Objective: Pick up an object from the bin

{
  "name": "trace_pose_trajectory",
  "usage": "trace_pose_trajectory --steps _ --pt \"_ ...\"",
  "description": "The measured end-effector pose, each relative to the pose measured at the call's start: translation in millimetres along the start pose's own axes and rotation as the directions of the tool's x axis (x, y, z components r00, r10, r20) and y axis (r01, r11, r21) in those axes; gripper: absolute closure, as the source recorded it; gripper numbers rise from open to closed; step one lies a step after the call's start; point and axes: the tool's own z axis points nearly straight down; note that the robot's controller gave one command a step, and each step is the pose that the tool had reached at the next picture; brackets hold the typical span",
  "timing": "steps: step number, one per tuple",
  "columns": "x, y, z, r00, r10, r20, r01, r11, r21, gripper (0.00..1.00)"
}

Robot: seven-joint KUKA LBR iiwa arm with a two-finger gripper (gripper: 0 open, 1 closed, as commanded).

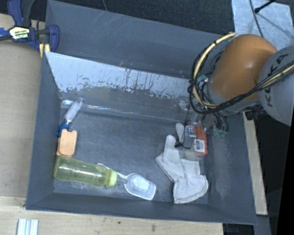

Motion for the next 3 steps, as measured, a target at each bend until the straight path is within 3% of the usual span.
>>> trace_pose_trajectory --steps 1,2,3 --pt "-1.7 0 -5 1.0 -0.001 0.008 0.001 1.0 0.001 0.0" --pt "-5.3 -18 60 0.997 0.079 0.012 -0.079 0.997 -0.001 0.0" --pt "-4.8 -22 51 0.965 0.264 0.005 -0.264 0.965 -0.002 0.0"
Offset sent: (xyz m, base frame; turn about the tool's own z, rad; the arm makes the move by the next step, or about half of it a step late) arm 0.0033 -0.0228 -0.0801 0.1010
